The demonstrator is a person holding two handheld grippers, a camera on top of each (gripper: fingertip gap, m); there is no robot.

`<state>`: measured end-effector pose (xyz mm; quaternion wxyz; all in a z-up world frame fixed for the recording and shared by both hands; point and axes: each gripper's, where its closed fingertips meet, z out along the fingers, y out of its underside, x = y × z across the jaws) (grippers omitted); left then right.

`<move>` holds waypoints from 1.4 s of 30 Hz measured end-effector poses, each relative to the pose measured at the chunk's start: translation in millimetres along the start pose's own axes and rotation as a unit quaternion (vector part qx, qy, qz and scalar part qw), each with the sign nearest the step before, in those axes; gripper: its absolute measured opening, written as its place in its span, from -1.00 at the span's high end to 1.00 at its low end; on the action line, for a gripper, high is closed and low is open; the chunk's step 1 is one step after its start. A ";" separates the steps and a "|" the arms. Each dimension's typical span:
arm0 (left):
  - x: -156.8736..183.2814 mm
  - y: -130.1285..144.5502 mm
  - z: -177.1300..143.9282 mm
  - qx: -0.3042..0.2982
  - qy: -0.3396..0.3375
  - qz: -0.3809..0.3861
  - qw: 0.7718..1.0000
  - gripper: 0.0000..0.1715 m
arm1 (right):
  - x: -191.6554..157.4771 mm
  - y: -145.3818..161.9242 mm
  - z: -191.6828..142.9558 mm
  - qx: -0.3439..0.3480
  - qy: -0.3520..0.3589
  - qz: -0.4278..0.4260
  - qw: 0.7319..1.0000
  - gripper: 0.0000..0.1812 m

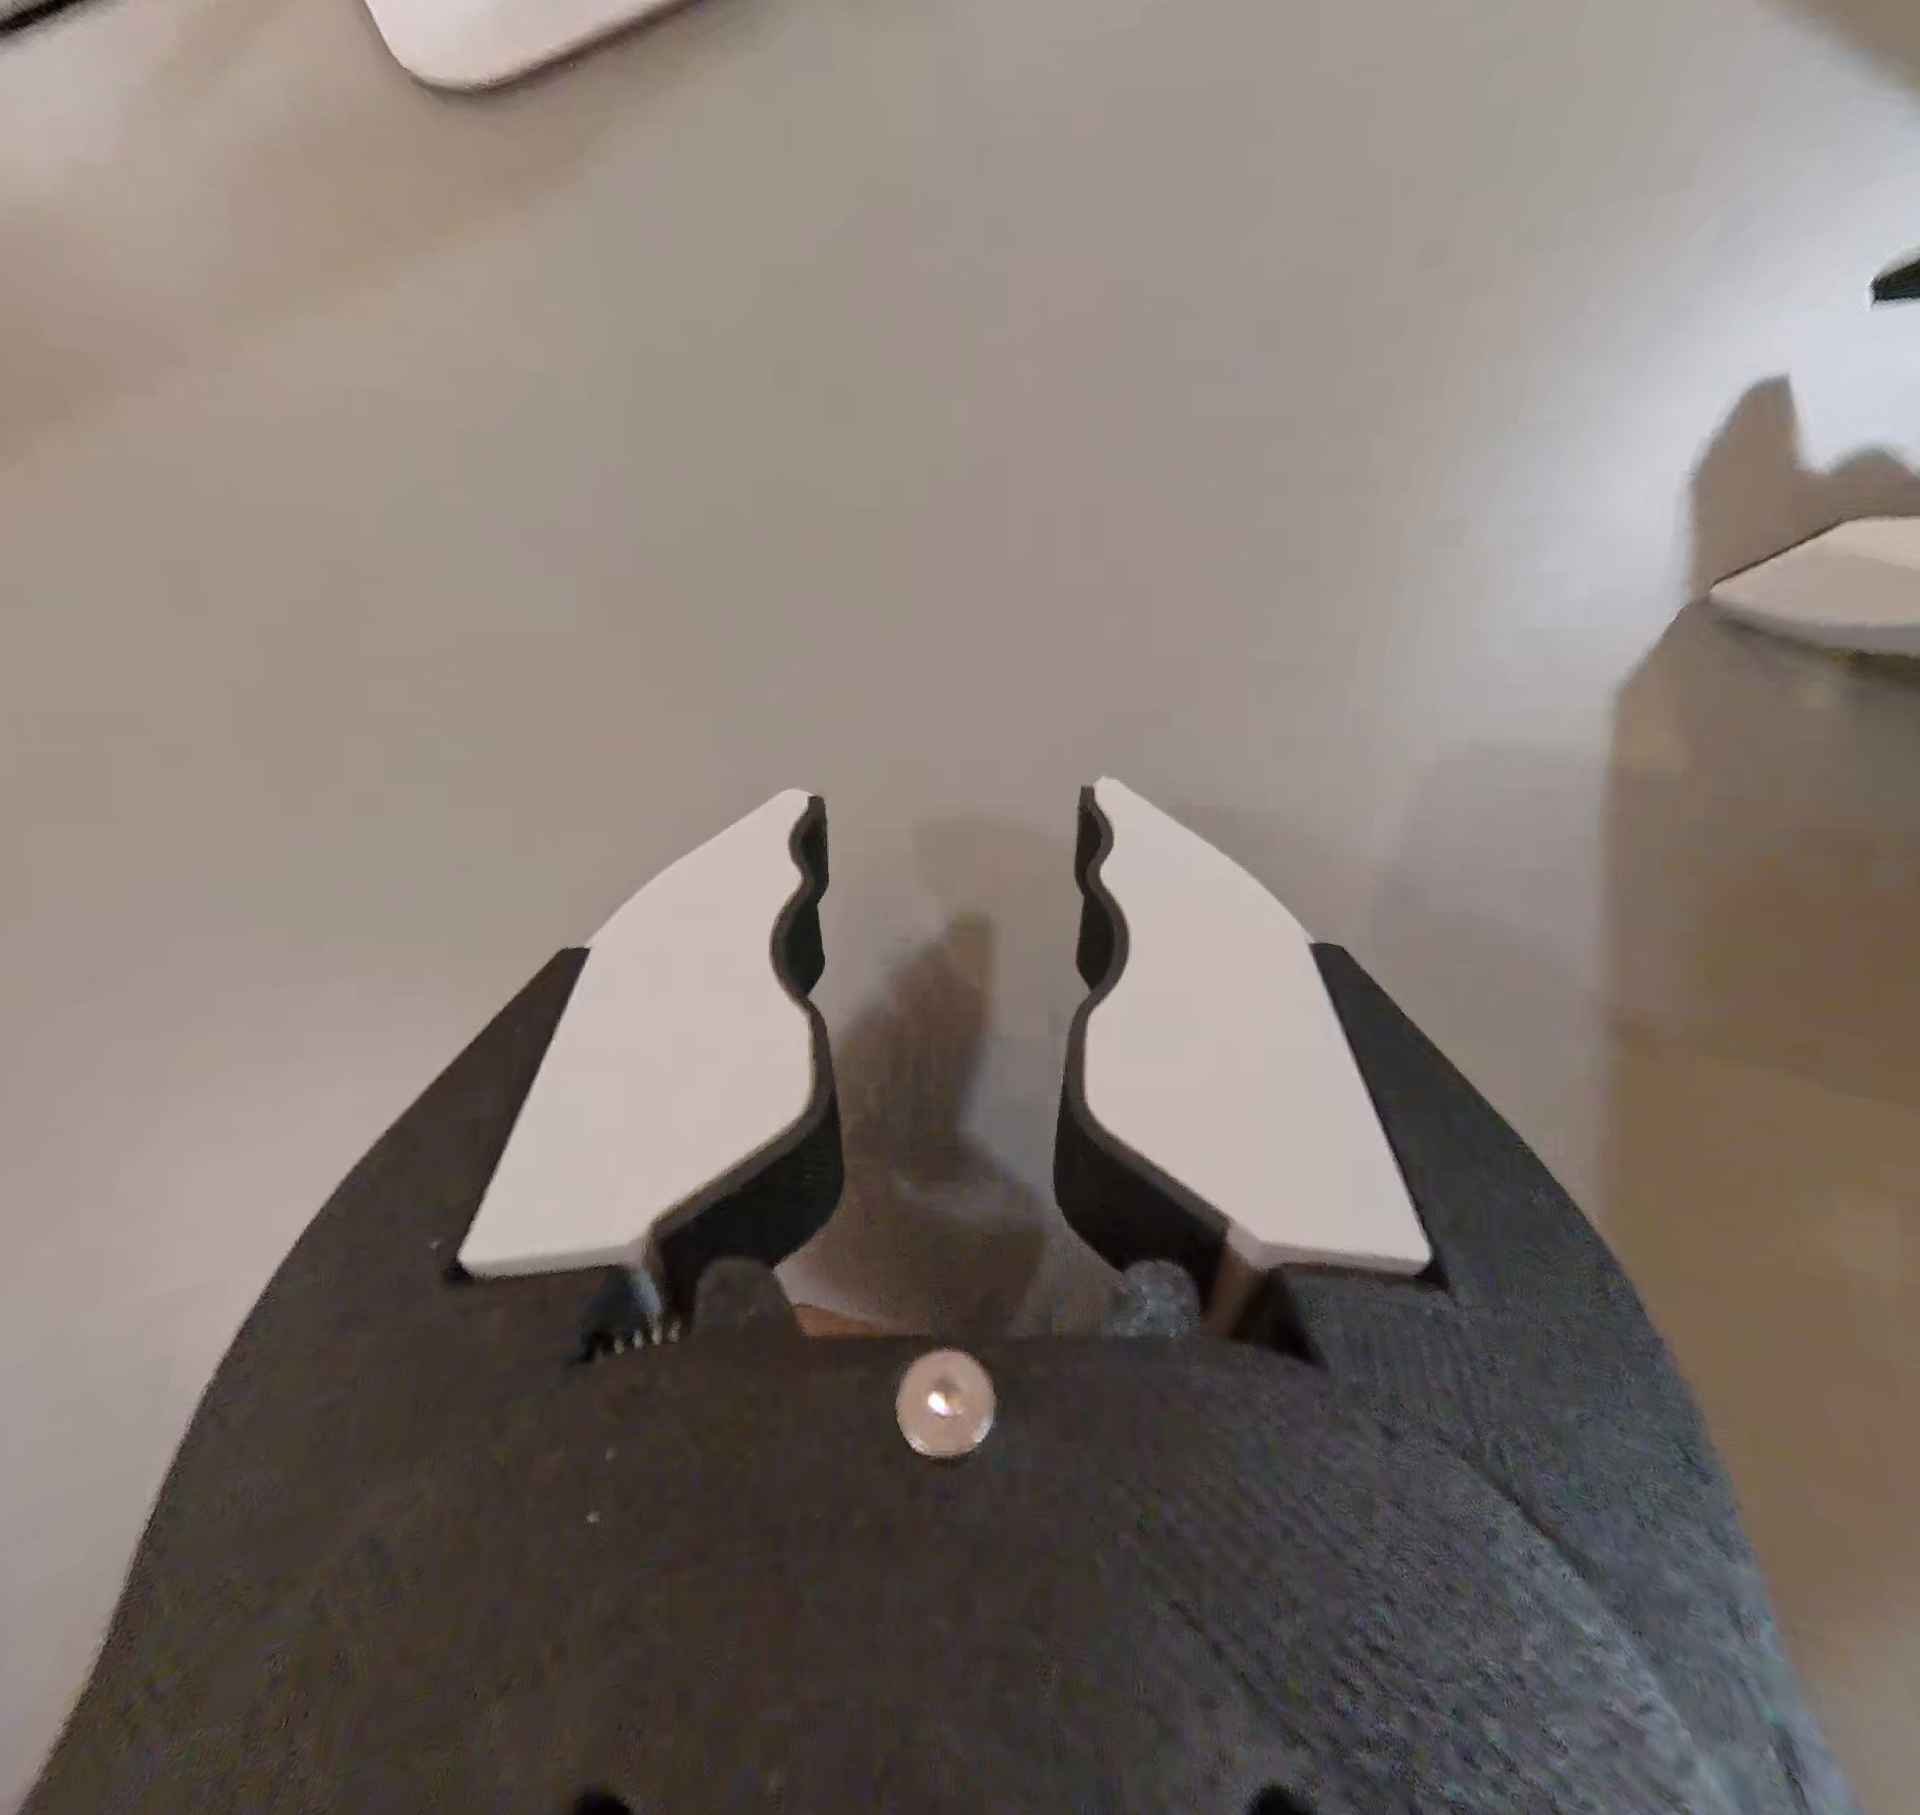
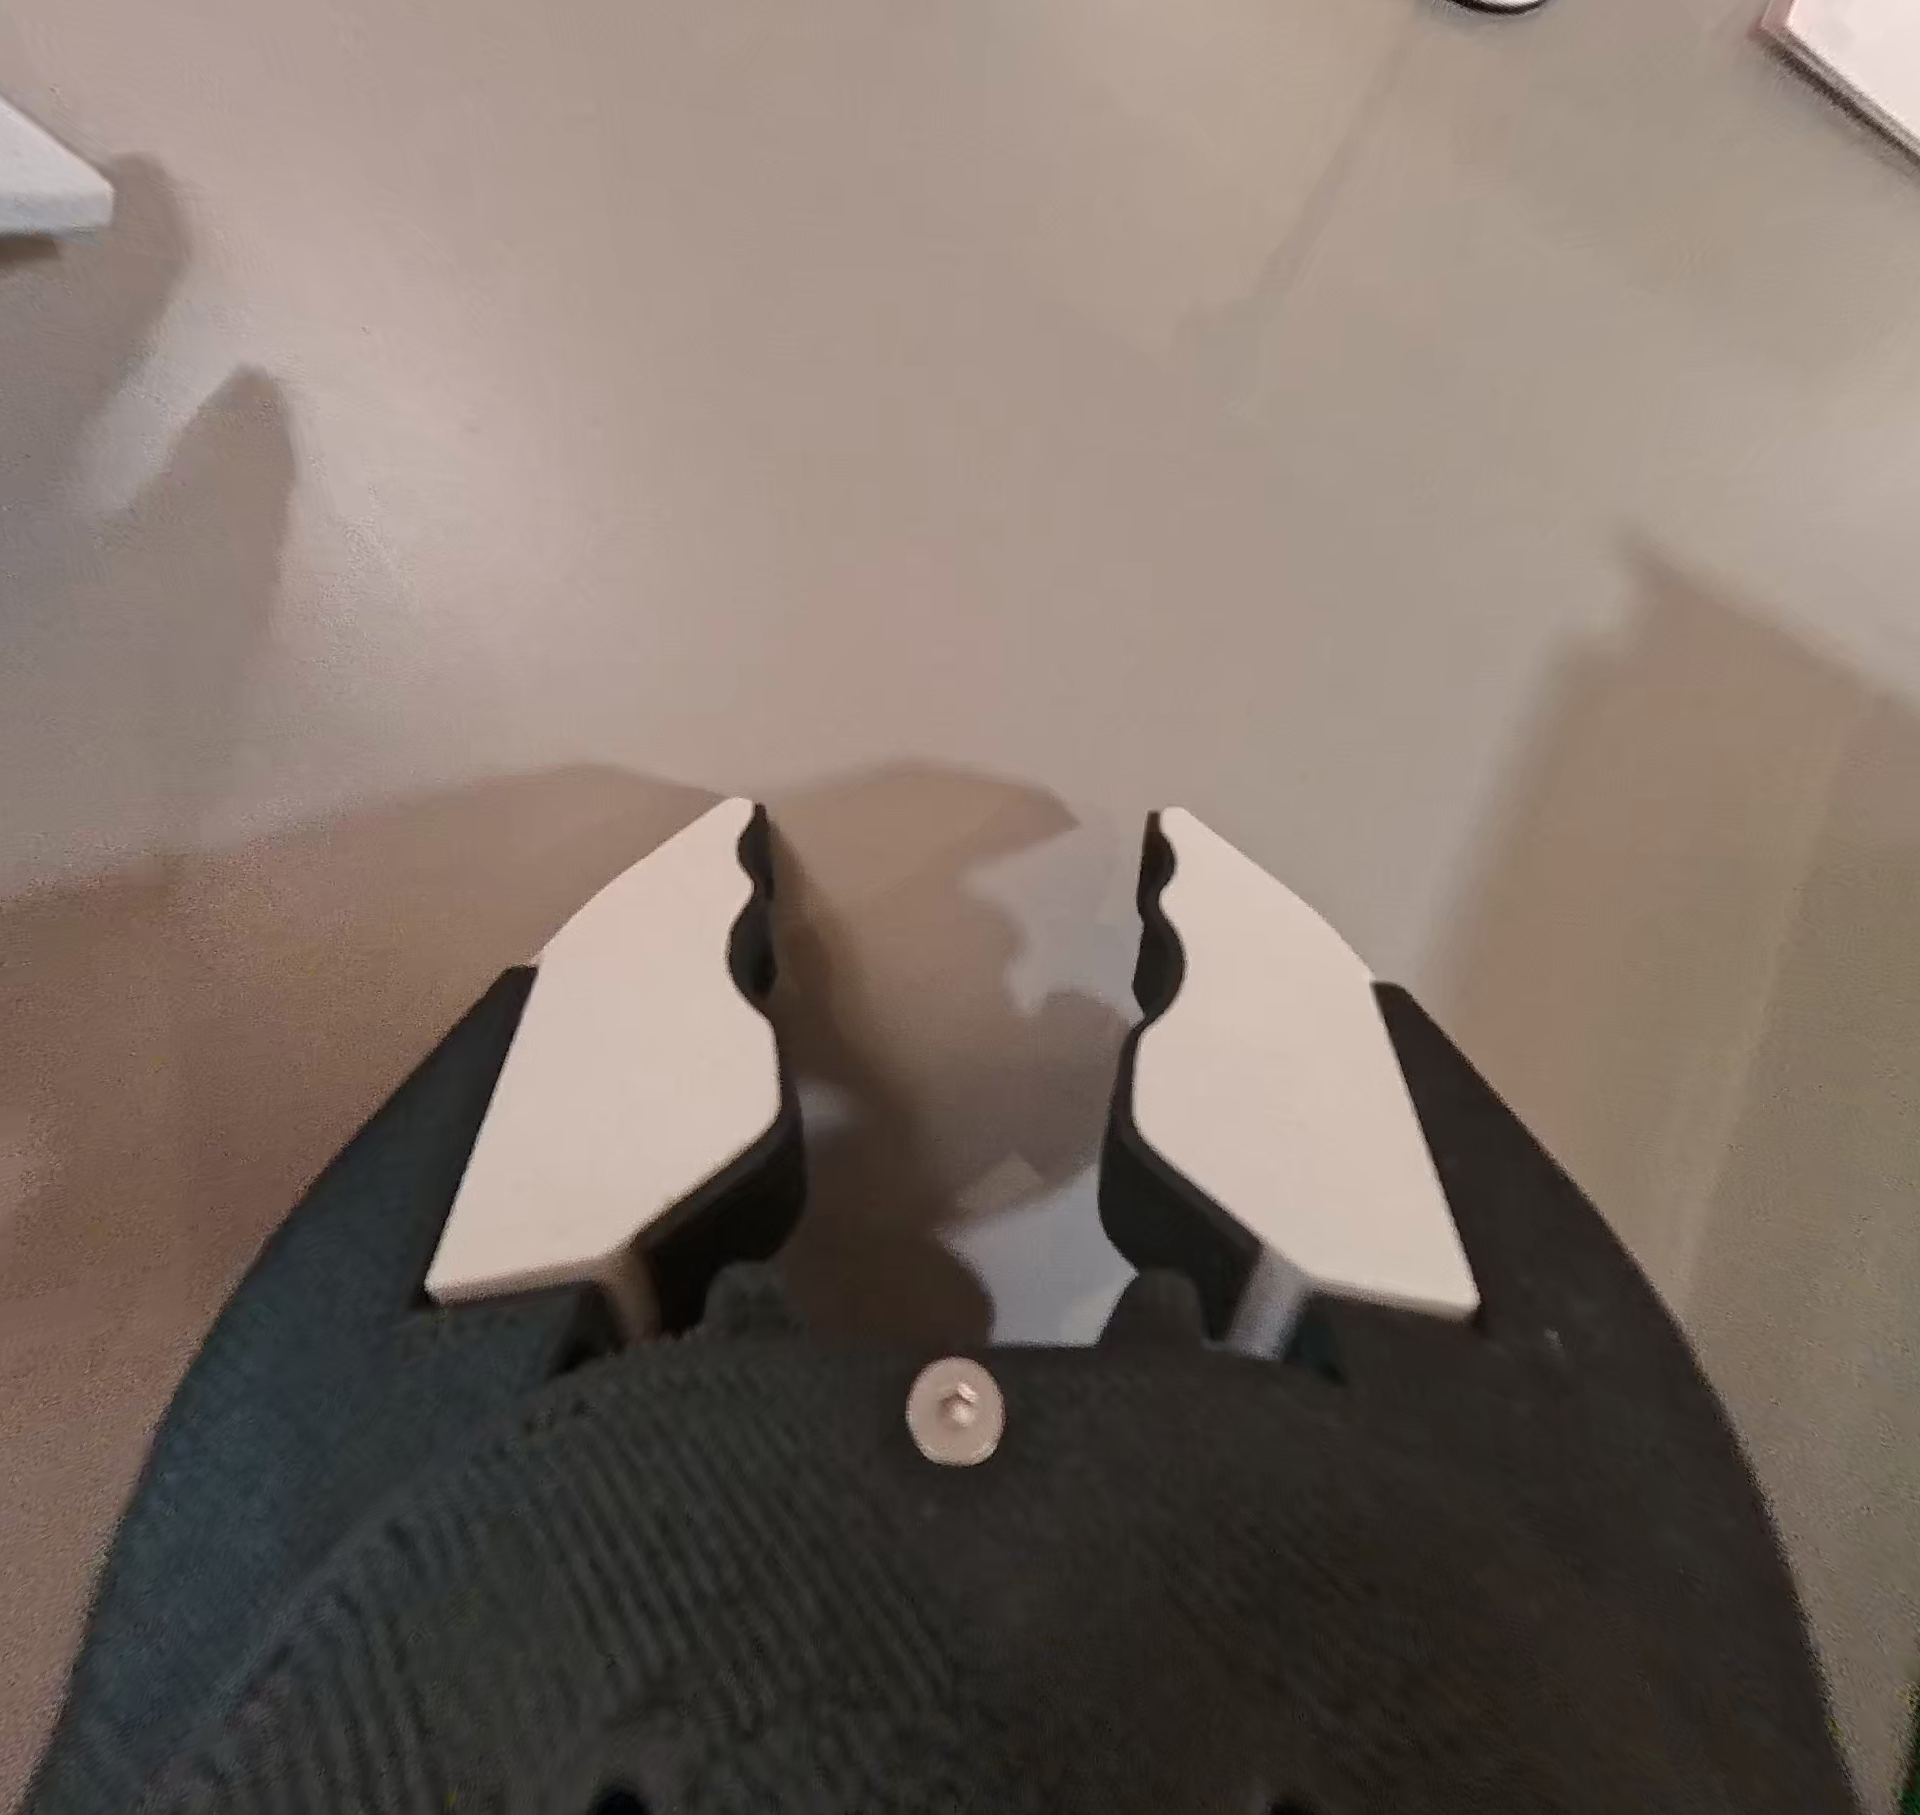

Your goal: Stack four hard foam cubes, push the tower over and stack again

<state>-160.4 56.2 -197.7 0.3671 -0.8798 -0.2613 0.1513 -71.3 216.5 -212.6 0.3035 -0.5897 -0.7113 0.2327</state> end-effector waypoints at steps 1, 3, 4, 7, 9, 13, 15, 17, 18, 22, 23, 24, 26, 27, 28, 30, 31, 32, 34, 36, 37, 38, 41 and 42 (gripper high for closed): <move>1.5 3.9 2.6 -0.012 0.004 0.001 1.000 0.44 | -0.9 0.0 0.3 0.000 -0.005 0.003 1.000 0.26; 7.6 10.4 6.5 -0.030 0.017 0.009 0.999 0.43 | -1.9 0.4 1.5 -0.001 -0.016 0.016 1.000 0.28; 11.5 13.7 8.5 -0.039 0.025 0.012 0.999 0.40 | -1.9 0.6 2.3 -0.001 -0.022 0.024 0.999 0.28; 16.4 15.7 13.2 -0.042 0.038 0.009 0.998 0.35 | -2.3 1.1 4.5 -0.003 -0.040 0.044 0.998 0.29; 14.9 15.2 14.1 -0.041 0.039 0.006 0.998 0.31 | -2.8 1.7 5.1 -0.005 -0.050 0.053 0.997 0.30; 11.3 14.6 15.6 -0.037 0.036 0.006 0.999 0.22 | -2.7 1.9 5.1 -0.004 -0.050 0.052 0.997 0.30; 10.6 14.7 16.0 -0.038 0.039 0.003 0.999 0.19 | -2.3 2.0 5.1 -0.004 -0.049 0.053 0.997 0.29; 9.9 14.6 16.2 -0.038 0.037 0.003 0.999 0.17 | -2.4 2.0 5.1 -0.004 -0.048 0.052 0.997 0.29; 9.7 14.6 16.3 -0.038 0.037 0.002 0.999 0.17 | -2.8 1.8 4.9 -0.003 -0.048 0.050 0.998 0.30; 11.4 14.7 15.7 -0.038 0.040 0.007 0.998 0.20 | -7.7 0.2 3.9 0.001 -0.049 0.036 0.998 0.41; 12.0 14.7 15.5 -0.037 0.041 0.008 0.998 0.21 | -8.8 -0.2 3.4 0.003 -0.046 0.029 0.999 0.43; 12.3 14.7 15.3 -0.037 0.041 0.008 0.998 0.22 | -10.2 -0.6 2.8 0.005 -0.045 0.021 0.999 0.46; 12.9 14.7 15.1 -0.037 0.041 0.009 0.998 0.23 | -13.2 -1.3 1.7 0.009 -0.040 0.003 0.999 0.52; 13.0 14.7 15.0 -0.037 0.041 0.010 0.998 0.23 | -14.4 -1.8 1.3 0.011 -0.037 -0.006 0.999 0.54; 13.1 14.8 14.9 -0.037 0.040 0.010 0.998 0.23 | -15.5 -2.1 1.0 0.013 -0.033 -0.014 0.999 0.56; 13.6 15.1 14.6 -0.037 0.039 0.012 0.998 0.24 | -18.6 -2.6 0.4 0.014 -0.036 -0.021 0.999 0.58; 13.9 15.1 14.3 -0.037 0.039 0.014 0.998 0.25 | -19.6 -2.4 0.4 0.014 -0.038 -0.020 0.999 0.60; 14.4 15.2 14.2 -0.036 0.038 0.016 0.998 0.26 | -19.7 -2.4 0.4 0.014 -0.038 -0.020 0.999 0.60; 15.1 15.3 13.9 -0.036 0.039 0.019 0.998 0.28 | -19.9 -2.3 0.5 0.013 -0.041 -0.017 0.999 0.60; 15.3 15.2 13.8 -0.036 0.039 0.020 0.998 0.28 | -20.6 -2.3 0.8 0.012 -0.045 -0.012 0.999 0.61; 15.2 15.3 13.7 -0.036 0.038 0.020 0.998 0.28 | -21.2 -2.3 0.7 0.011 -0.047 -0.011 0.999 0.63; 15.1 15.3 13.7 -0.036 0.038 0.020 0.998 0.28 | -21.9 -2.3 0.8 0.011 -0.048 -0.012 0.999 0.64; 14.8 15.2 13.4 -0.035 0.035 0.021 0.999 0.27 | -22.4 -2.3 0.5 0.012 -0.044 -0.016 0.999 0.65; 14.9 15.1 13.3 -0.035 0.034 0.022 0.999 0.27 | -22.5 -2.2 0.6 0.012 -0.044 -0.015 0.999 0.65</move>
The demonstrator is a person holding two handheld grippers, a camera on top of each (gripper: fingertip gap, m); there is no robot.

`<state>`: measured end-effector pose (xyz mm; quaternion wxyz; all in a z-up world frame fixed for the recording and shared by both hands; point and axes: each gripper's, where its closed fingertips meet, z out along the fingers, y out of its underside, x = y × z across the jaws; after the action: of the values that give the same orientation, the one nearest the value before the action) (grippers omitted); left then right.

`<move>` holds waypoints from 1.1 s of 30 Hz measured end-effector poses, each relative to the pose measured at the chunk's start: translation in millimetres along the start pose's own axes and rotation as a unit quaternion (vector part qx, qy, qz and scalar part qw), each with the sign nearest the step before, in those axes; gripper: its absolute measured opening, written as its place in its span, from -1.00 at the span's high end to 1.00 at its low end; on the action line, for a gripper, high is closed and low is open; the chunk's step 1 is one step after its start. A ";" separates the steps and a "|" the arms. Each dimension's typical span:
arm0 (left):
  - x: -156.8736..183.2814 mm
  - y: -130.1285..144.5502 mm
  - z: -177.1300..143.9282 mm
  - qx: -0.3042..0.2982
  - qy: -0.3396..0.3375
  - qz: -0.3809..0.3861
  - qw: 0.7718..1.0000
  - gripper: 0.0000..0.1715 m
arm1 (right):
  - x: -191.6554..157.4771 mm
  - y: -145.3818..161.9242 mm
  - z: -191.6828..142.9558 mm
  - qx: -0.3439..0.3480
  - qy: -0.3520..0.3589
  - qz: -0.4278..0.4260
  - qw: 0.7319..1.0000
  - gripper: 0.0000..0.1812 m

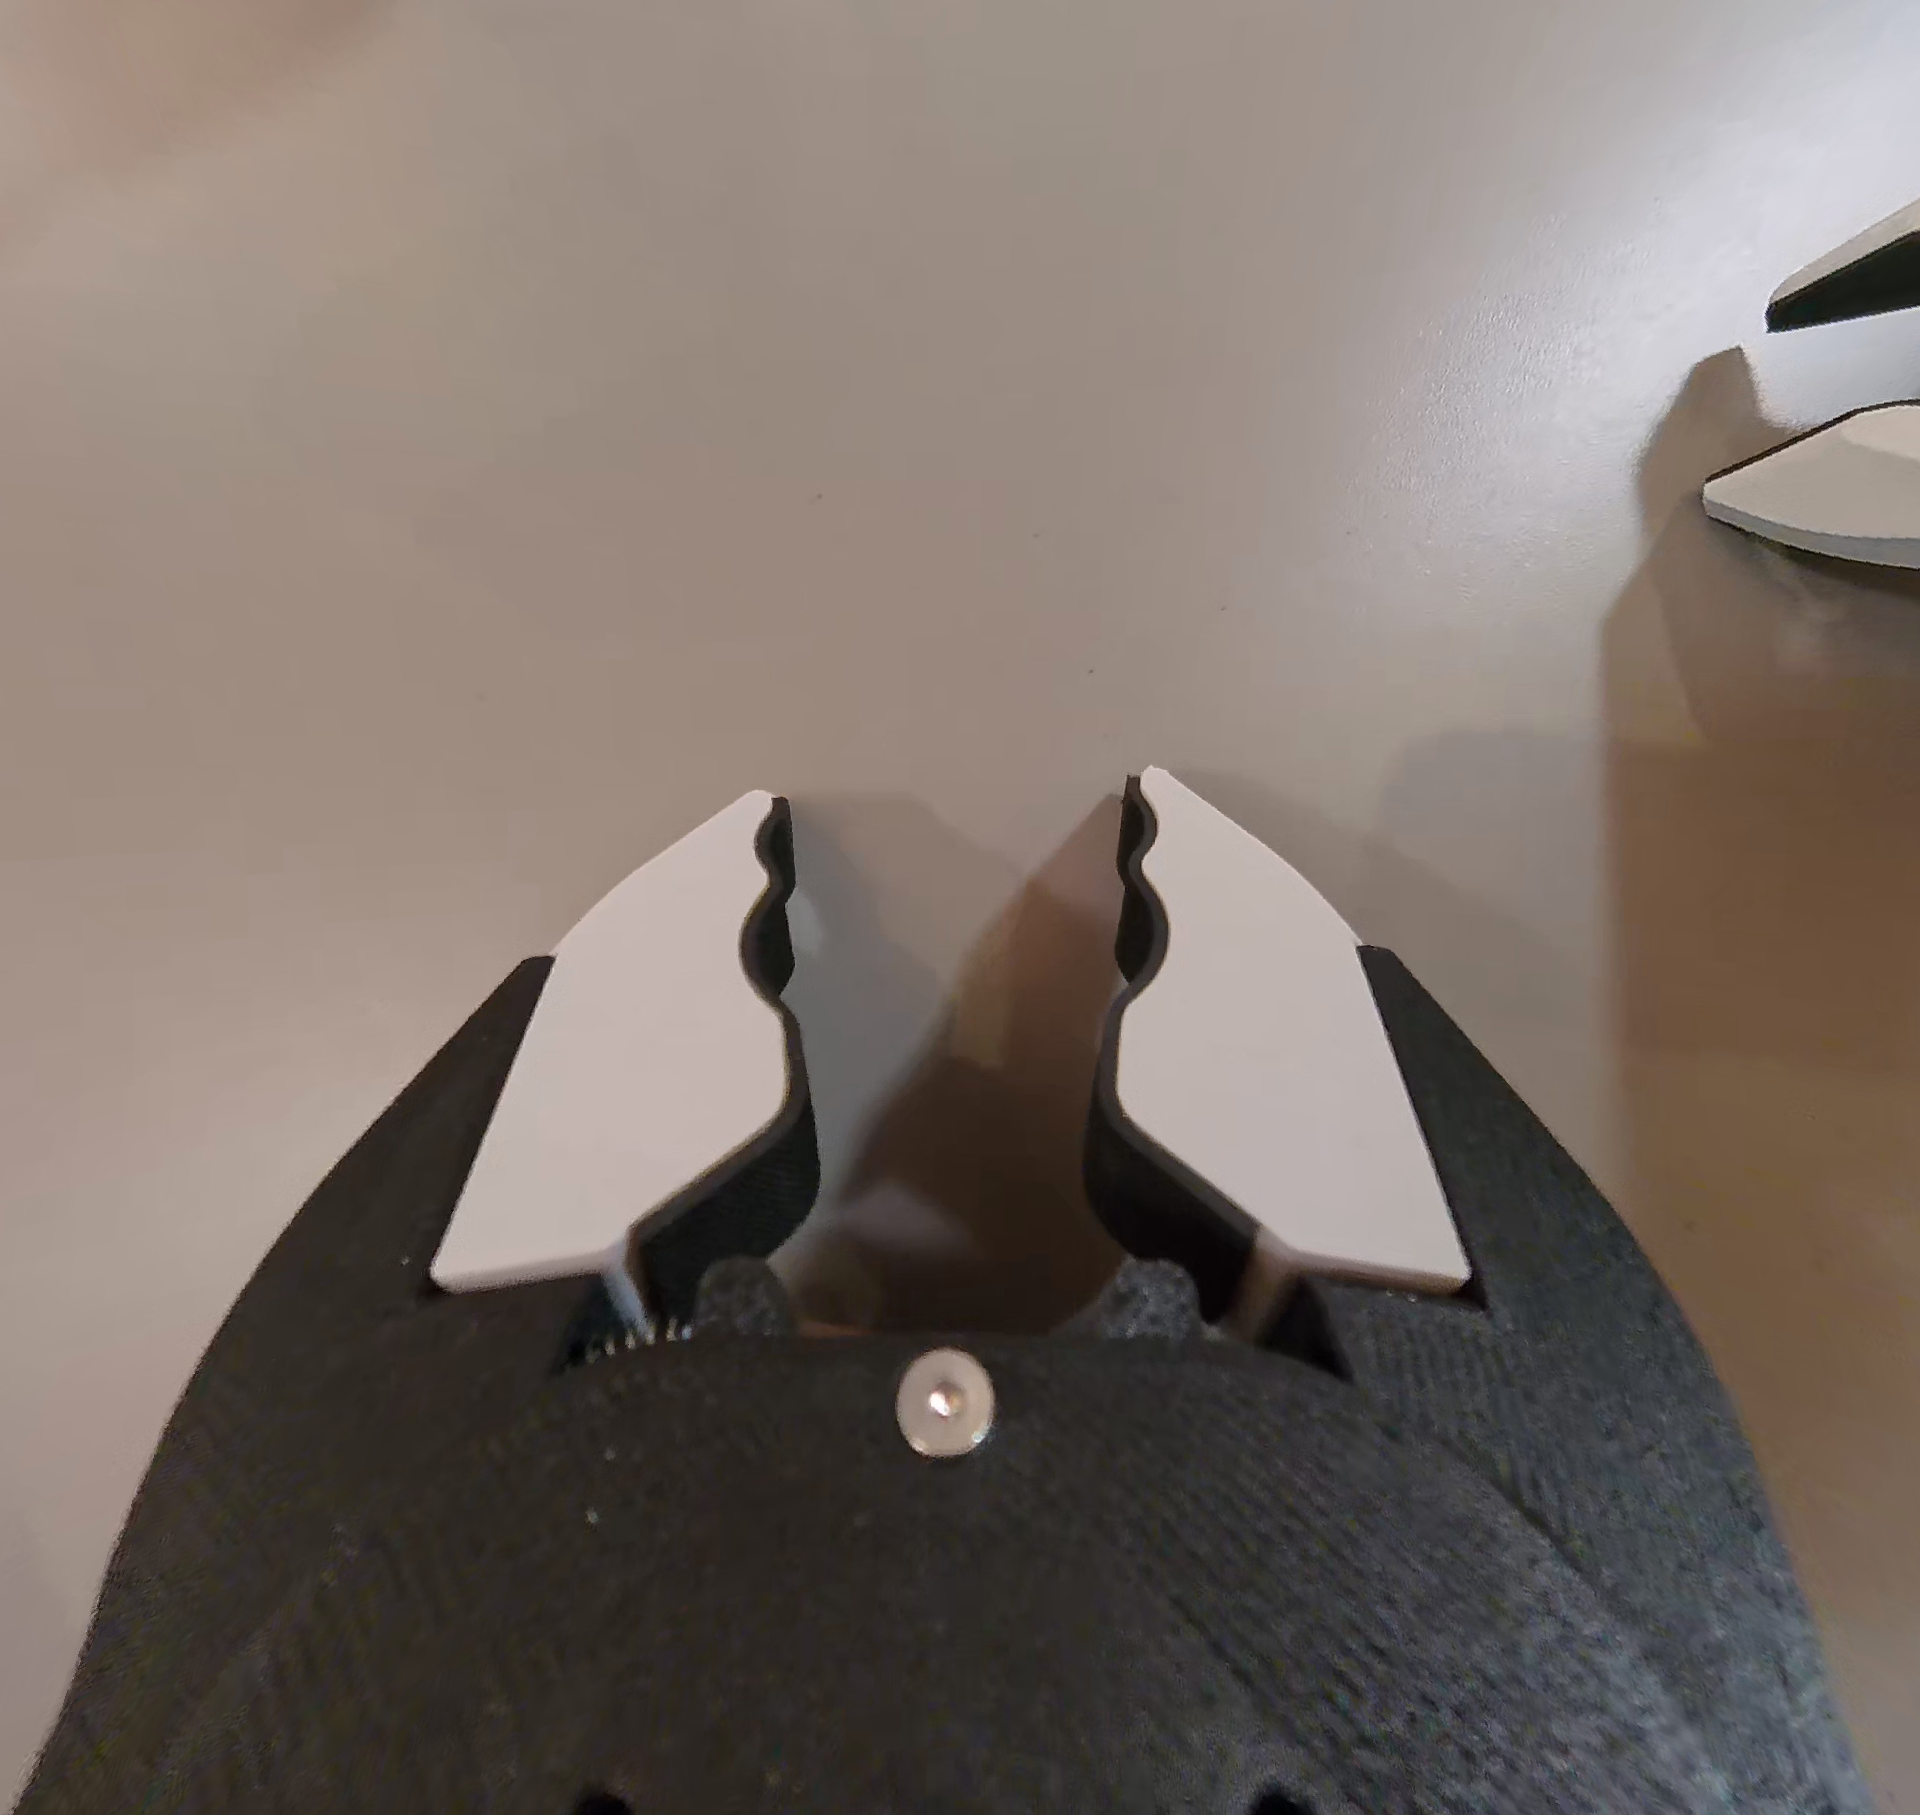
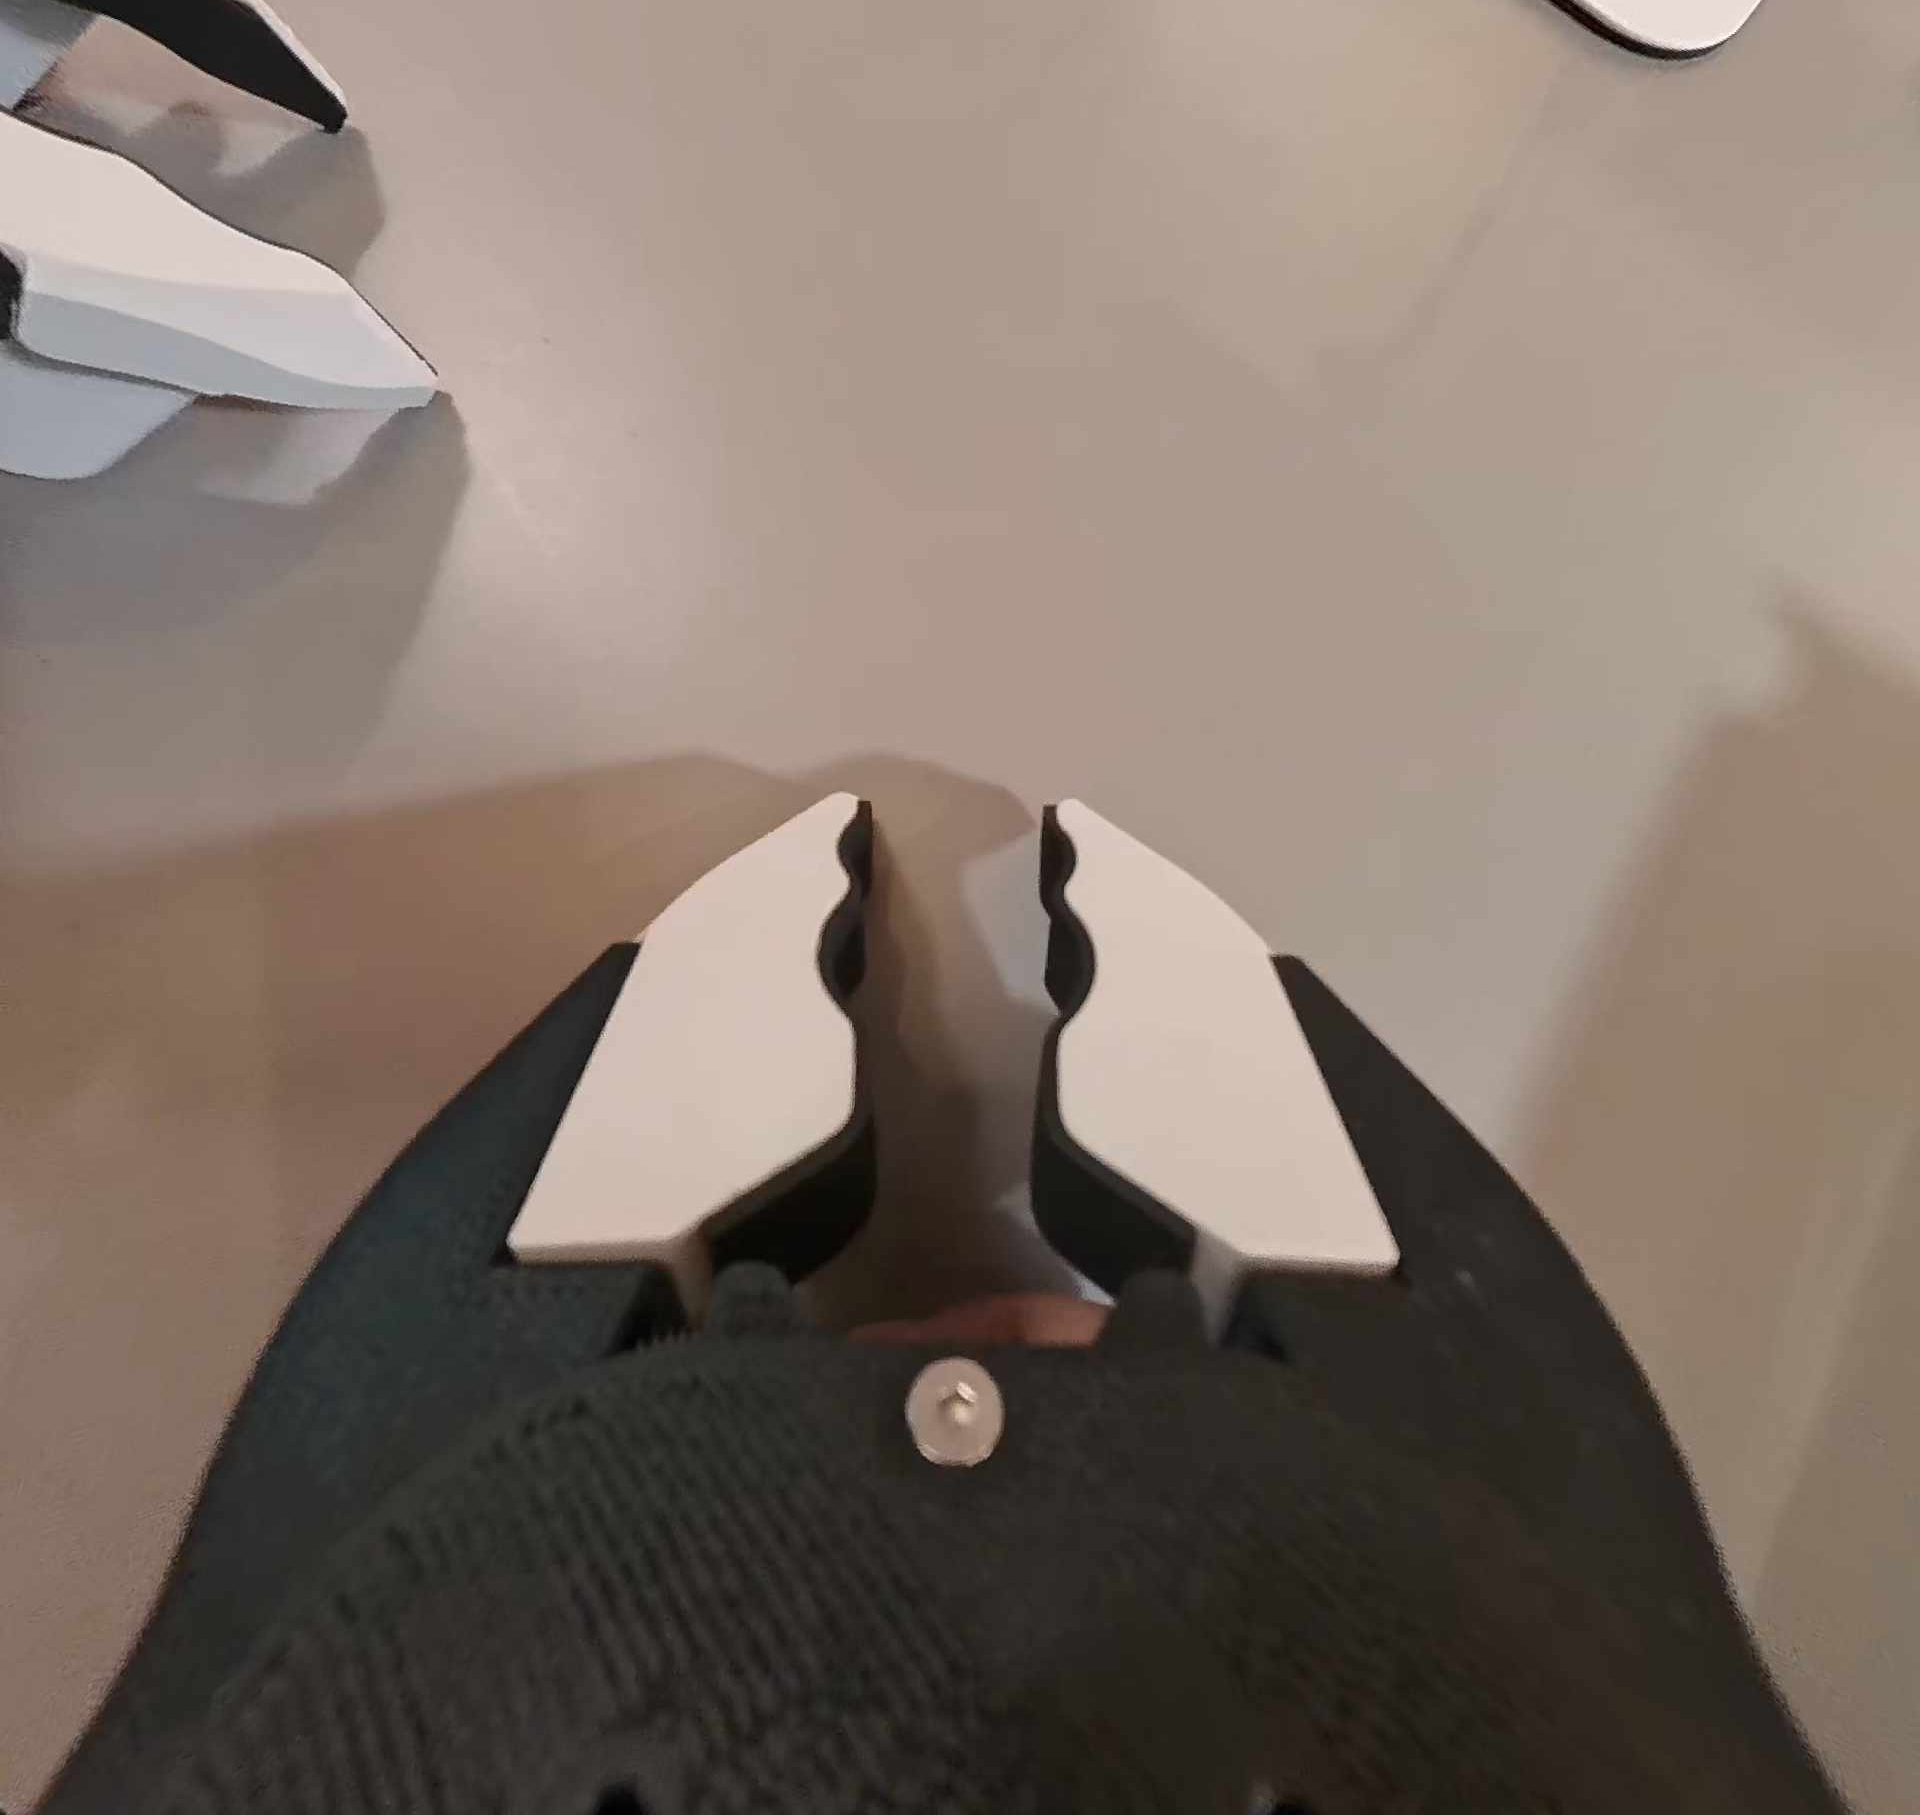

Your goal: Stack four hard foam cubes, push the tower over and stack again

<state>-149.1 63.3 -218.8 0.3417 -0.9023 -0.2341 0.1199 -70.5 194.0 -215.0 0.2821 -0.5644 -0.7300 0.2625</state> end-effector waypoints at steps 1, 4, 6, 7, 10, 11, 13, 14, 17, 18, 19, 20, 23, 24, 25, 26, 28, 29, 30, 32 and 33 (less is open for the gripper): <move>0.0 0.0 0.0 0.000 -0.001 0.001 1.000 0.27 | 0.2 0.2 0.0 0.000 -0.001 0.003 1.000 0.65; 0.2 0.2 0.0 0.000 0.000 -0.001 1.000 0.28 | 1.3 1.6 0.1 -0.004 -0.015 0.025 1.000 0.62; 0.2 0.3 0.0 -0.001 0.001 -0.003 1.000 0.27 | 1.8 2.8 0.1 -0.007 -0.029 0.045 0.999 0.59; 0.3 0.3 0.0 -0.001 0.002 -0.003 1.000 0.28 | -0.1 2.6 -0.3 -0.005 -0.040 0.047 0.998 0.55; 0.8 0.2 -0.3 0.000 0.000 0.000 1.000 0.29 | -2.6 2.9 -0.4 -0.006 -0.038 0.033 0.999 0.51; 0.9 0.1 -0.3 0.000 0.000 0.000 1.000 0.29 | -3.6 2.5 -0.6 -0.005 -0.036 0.027 0.999 0.53; 0.9 0.1 -0.3 0.000 0.000 0.000 1.000 0.29 | -3.8 2.4 -0.7 -0.005 -0.035 0.024 0.999 0.54; 0.8 0.2 -0.2 0.000 0.000 0.000 1.000 0.29 | -3.7 2.6 -0.7 -0.005 -0.036 0.026 0.999 0.53; 0.6 0.2 -0.2 0.000 0.000 -0.001 1.000 0.29 | -3.0 2.8 -0.4 -0.006 -0.040 0.033 0.999 0.52; 0.4 0.1 -0.3 0.000 0.000 -0.001 1.000 0.28 | -2.9 2.9 -0.4 -0.006 -0.039 0.032 0.999 0.51; 0.3 0.2 -0.3 0.000 -0.001 0.000 1.000 0.28 | -2.8 2.8 -0.5 -0.006 -0.037 0.031 0.999 0.51; 0.2 -0.1 -0.3 0.000 -0.002 0.001 1.000 0.28 | -3.6 2.7 -0.6 -0.006 -0.038 0.029 0.999 0.53; 0.2 -0.3 -0.4 0.000 -0.003 0.001 1.000 0.28 | -5.0 2.5 -0.8 -0.005 -0.041 0.024 0.999 0.56; 0.2 -0.2 -0.4 -0.001 -0.003 -0.001 1.000 0.28 | -5.3 2.6 -0.8 -0.005 -0.043 0.025 0.999 0.56; 0.1 -0.2 -0.3 -0.001 -0.002 -0.001 1.000 0.28 | -5.4 2.8 -0.9 -0.006 -0.045 0.026 0.999 0.56; 0.1 -0.3 -0.3 -0.002 -0.002 -0.001 1.000 0.28 | -5.4 2.9 -1.0 -0.006 -0.046 0.026 0.999 0.55; 0.4 -0.5 -0.3 -0.002 -0.003 -0.001 1.000 0.28 | -5.4 3.0 -1.0 -0.006 -0.045 0.024 0.999 0.55; 0.7 -0.5 -0.3 -0.002 -0.003 0.000 1.000 0.29 | -5.8 2.9 -1.1 -0.005 -0.046 0.023 0.999 0.56; 0.8 -0.6 -0.4 -0.002 -0.004 0.002 1.000 0.29 | -7.0 2.9 -1.3 -0.005 -0.049 0.021 0.999 0.59; 1.6 -0.8 -0.4 -0.001 -0.004 0.004 1.000 0.30 | -8.0 3.0 -1.6 -0.005 -0.051 0.018 0.999 0.59; 1.7 -1.0 -0.3 -0.001 -0.004 0.004 1.000 0.31 | -8.0 3.0 -1.6 -0.004 -0.052 0.018 0.998 0.59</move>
<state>-147.8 64.6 -218.1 0.3395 -0.9030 -0.2318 0.1249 -65.7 187.1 -216.9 0.2366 -0.5647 -0.7343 0.2932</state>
